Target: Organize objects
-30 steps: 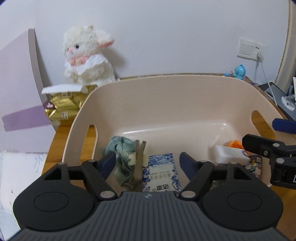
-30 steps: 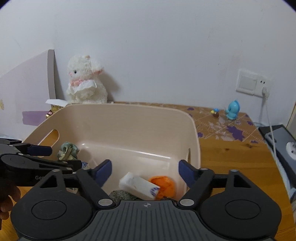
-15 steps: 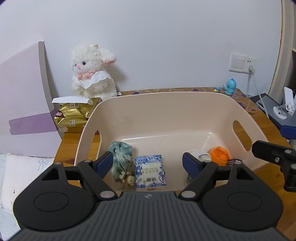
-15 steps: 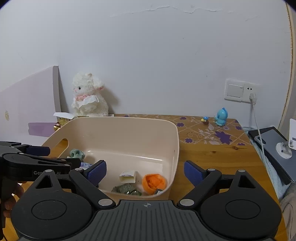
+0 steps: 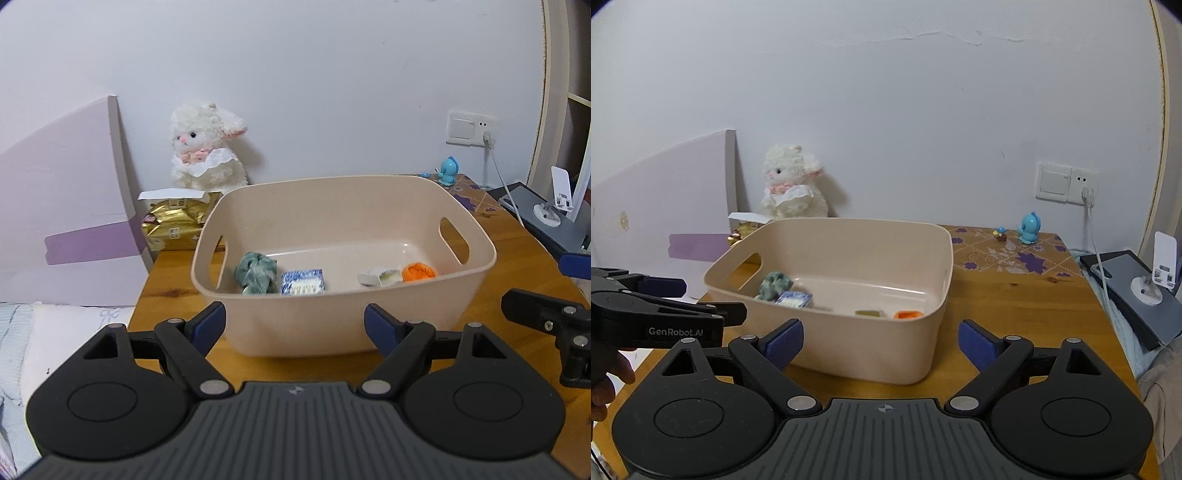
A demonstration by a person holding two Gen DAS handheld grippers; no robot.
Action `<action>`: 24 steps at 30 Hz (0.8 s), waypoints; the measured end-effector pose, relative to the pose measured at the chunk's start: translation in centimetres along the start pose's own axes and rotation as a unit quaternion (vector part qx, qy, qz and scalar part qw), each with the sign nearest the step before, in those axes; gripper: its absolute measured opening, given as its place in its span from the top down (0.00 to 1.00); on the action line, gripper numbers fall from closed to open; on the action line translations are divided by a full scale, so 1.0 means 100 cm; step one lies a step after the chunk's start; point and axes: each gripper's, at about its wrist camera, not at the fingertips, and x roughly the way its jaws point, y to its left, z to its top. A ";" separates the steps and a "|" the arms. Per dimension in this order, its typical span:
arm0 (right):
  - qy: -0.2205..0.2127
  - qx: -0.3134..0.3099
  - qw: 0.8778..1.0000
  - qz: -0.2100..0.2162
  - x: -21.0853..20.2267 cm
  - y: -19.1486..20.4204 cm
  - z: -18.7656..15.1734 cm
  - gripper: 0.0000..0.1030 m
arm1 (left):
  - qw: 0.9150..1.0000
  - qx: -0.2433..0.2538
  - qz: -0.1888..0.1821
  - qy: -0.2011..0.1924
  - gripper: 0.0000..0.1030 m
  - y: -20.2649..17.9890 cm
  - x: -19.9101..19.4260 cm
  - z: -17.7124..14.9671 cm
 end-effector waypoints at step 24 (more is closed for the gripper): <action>-0.017 0.001 0.999 0.042 -0.103 0.034 -0.051 0.00 | 1.000 -0.004 -0.010 -0.023 0.19 -0.010 -0.113 -0.071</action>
